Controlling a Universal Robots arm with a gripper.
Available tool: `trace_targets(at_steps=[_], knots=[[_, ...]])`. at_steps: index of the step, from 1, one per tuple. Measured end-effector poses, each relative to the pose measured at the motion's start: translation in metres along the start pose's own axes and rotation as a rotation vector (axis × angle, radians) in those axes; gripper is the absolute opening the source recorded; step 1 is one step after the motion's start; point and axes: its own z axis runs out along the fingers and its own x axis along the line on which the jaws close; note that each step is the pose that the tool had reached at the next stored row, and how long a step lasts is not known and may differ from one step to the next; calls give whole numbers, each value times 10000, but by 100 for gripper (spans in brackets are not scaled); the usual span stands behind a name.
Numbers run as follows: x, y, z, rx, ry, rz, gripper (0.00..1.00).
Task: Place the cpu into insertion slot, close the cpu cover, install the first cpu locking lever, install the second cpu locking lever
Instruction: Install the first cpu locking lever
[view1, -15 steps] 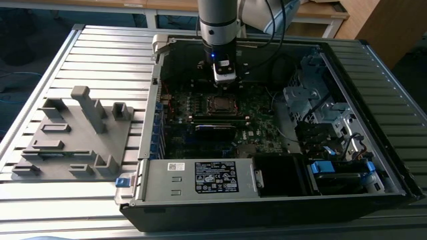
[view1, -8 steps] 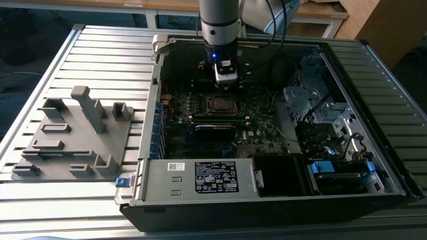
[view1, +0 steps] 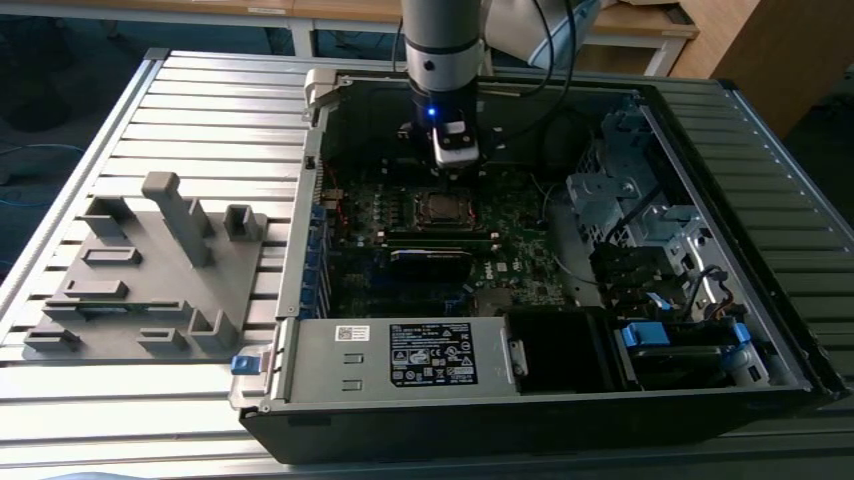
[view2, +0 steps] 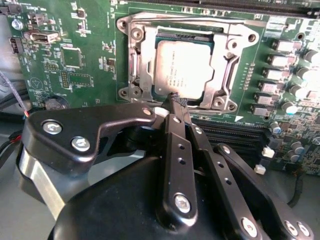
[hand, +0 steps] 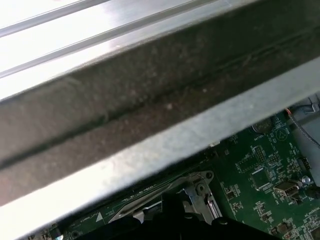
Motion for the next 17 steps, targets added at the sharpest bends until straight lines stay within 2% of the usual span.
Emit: trace_targets(at_steps=[17], knots=[[-50, -106, -2, -35, 24, -313, 11]])
